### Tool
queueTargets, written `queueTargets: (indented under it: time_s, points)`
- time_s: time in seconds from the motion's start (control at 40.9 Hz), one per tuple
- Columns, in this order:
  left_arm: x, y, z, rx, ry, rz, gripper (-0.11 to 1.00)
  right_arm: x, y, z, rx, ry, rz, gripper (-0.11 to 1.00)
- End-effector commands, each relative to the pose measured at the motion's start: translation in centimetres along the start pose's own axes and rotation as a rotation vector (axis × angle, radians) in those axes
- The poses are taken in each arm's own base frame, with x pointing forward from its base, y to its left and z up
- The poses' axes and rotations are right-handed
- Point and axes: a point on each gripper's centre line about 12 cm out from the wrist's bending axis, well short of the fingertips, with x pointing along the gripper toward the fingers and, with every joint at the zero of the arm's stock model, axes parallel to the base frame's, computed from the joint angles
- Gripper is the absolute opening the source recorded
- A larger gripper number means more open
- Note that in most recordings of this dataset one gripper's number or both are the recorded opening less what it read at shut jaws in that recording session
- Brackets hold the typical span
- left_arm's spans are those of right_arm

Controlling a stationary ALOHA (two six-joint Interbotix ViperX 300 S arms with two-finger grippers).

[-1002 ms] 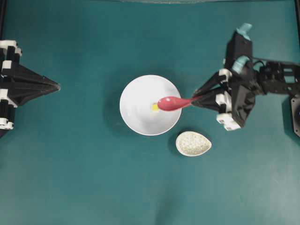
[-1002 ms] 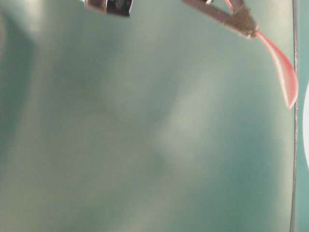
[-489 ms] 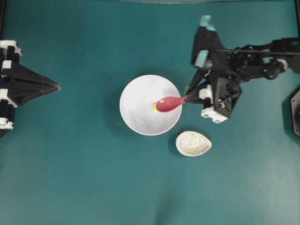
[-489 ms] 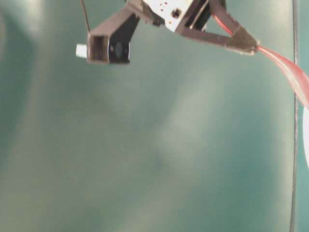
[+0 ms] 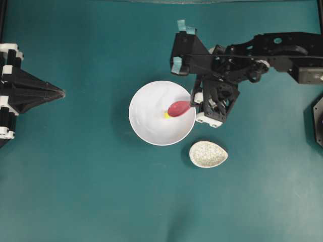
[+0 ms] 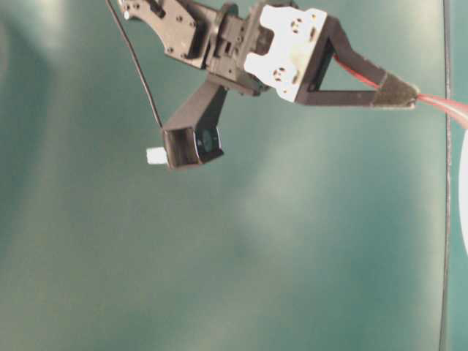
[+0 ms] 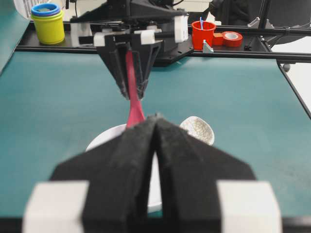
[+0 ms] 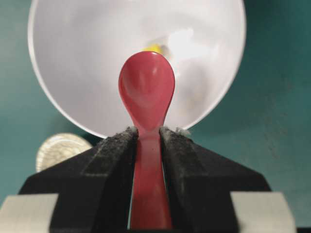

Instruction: Scoop the yellow hexagonal prism block from the bowl with a spoon using the right arm.

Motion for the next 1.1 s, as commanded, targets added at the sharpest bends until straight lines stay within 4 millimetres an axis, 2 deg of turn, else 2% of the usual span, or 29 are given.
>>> queueTargets:
  time_s: [0.0, 0.416, 0.831, 1.076]
  points:
    - [0.2, 0.0, 1.2, 0.005, -0.035, -0.001, -0.01, -1.0, 0.3, 1.1, -0.018, -0.019, -0.014, 0.23]
    - [0.2, 0.0, 1.2, 0.005, -0.035, -0.001, -0.01, 0.9, 1.2, 0.6, -0.054, 0.035, -0.02, 0.23]
    - [0.2, 0.0, 1.3, 0.003, -0.037, -0.001, -0.01, 2.7, 0.8, 0.4, -0.048, 0.07, -0.026, 0.23]
    - [0.2, 0.0, 1.3, 0.003, -0.035, -0.001, -0.01, 3.8, 0.8, 0.9, -0.048, 0.031, -0.028, 0.23]
